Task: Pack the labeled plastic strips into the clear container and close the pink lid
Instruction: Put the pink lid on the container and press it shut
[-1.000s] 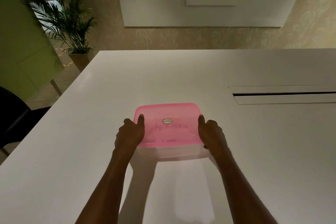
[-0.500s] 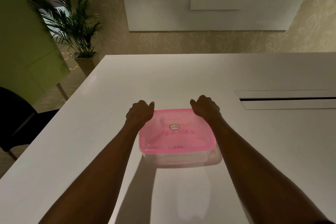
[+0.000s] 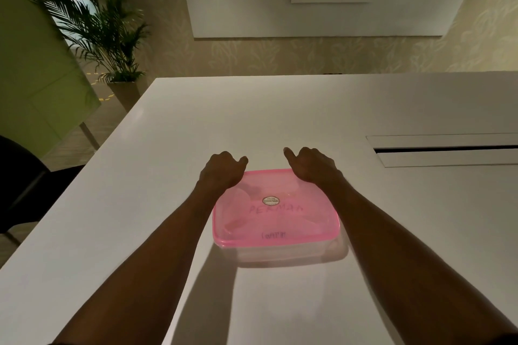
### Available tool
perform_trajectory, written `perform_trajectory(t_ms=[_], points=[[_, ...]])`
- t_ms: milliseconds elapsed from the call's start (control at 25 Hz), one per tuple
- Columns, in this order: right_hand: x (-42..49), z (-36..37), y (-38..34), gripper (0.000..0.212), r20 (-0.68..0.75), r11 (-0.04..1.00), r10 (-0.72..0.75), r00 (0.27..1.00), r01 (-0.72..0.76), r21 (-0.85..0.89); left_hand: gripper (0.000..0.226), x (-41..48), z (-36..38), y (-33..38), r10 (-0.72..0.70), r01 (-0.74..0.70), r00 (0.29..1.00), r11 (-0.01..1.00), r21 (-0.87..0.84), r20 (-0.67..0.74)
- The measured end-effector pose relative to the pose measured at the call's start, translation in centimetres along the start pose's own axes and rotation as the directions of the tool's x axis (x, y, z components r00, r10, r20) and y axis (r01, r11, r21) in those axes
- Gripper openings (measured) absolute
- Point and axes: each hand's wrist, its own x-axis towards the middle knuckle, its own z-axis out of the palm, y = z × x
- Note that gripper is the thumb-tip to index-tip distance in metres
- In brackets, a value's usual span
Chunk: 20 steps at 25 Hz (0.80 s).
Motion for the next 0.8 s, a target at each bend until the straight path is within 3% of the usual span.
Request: perform_trajectory(t_ms=[120,280,520,680,800], points=[[0.1,-0.1,0.1,0.079,0.026,1.0,0.009,1.0,-0.009,0.015,0.055,0.0,0.2,0.0,0.012,-0.012,0.999,1.0,0.013,-0.031],[0.2,0.0,0.2,0.082,0.027,0.999,0.038,0.999,-0.039,0.034,0.046,0.0,0.8,-0.3,0.006,-0.015,0.995,0.995,-0.094,-0.101],[-0.7,-0.4,0.0,0.074,-0.107,0.997,0.048,0.993,-0.041,0.066,0.033,-1.7,-0.2,0.1,0.007,-0.016,0.986,0.998,-0.055,-0.166],[-2.8,-1.9,-0.9,0.059,-0.234,0.997,-0.045,0.971,0.06,0.058,0.045,-4.2,-1.2,0.9,0.124,-0.108,0.96,0.991,0.077,-0.251],[-6.2,-2.4,-1.6,0.042,-0.382,0.982,-0.162,0.91,0.187,0.028,0.044,-7.0,-1.2,1.5,0.27,-0.256,0.919,0.963,0.086,-0.288]])
